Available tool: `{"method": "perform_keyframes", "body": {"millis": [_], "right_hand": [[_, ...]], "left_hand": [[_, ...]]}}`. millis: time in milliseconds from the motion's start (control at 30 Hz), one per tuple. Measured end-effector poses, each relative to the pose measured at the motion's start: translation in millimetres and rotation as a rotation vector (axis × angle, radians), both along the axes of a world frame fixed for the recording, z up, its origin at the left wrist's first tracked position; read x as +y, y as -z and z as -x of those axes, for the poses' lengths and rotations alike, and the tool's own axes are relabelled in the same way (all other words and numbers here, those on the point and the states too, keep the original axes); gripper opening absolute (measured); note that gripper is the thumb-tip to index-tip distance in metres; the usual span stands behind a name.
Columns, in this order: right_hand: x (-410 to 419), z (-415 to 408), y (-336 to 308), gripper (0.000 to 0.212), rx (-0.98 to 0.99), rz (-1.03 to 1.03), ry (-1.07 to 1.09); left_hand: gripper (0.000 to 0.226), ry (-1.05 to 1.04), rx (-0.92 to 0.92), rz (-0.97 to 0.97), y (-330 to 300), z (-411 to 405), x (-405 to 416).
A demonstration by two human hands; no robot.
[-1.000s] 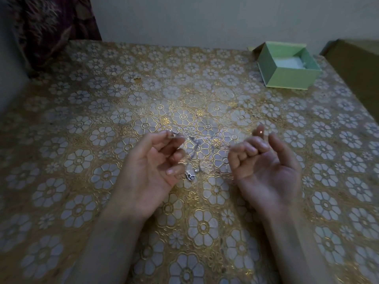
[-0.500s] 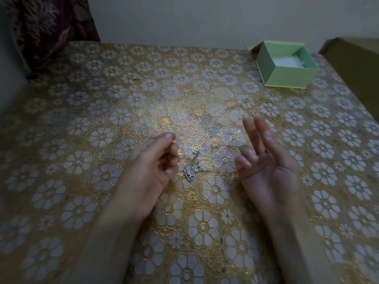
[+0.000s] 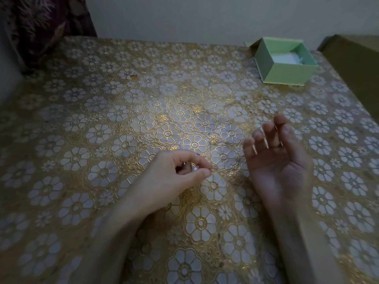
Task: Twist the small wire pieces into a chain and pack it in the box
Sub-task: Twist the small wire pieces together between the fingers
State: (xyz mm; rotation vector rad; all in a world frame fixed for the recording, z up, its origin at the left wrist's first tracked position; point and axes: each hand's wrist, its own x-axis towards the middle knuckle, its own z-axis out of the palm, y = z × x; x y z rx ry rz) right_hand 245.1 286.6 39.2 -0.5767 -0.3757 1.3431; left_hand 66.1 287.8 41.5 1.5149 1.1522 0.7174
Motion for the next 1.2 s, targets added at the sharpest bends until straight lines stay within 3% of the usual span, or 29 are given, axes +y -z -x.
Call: {"method": "perform_keyframes", "body": {"millis": [167,267,500,600,767,1000,1200], "right_hand": [[1.2,-0.1,5.0,0.021,-0.082,-0.057,-0.005],[1.4,0.0,8.3,0.019,-0.254,-0.073,0.0],[-0.2,14.7,23.0,0.012,-1.33,-0.004,0.125],[0.8,16.0,27.5,0.021,-1.598,-0.008,0.265],[-2.8,17.0,21.8,0.019,-1.575,0.008,0.381],[-7.1,36.5,21.3,0.007,-1.416,-0.181,0.029],[-7.9,35.9,18.0,0.004,-1.272,-0.15,-0.041]], "left_hand": [[0.011,0.056,0.026,0.003,-0.6,0.4,-0.3],[0.011,0.028,0.05,-0.019,1.6,-0.3,0.4],[0.008,0.002,-0.004,0.031,0.4,1.2,0.7],[0.008,-0.04,-0.057,0.039,0.1,-0.1,0.3],[0.009,-0.208,-0.129,-0.023,0.1,-2.1,2.2],[0.013,-0.27,-0.133,-0.158,-3.7,-2.5,3.0],[0.017,-0.249,-0.196,-0.131,-4.9,-2.8,1.6]]}}
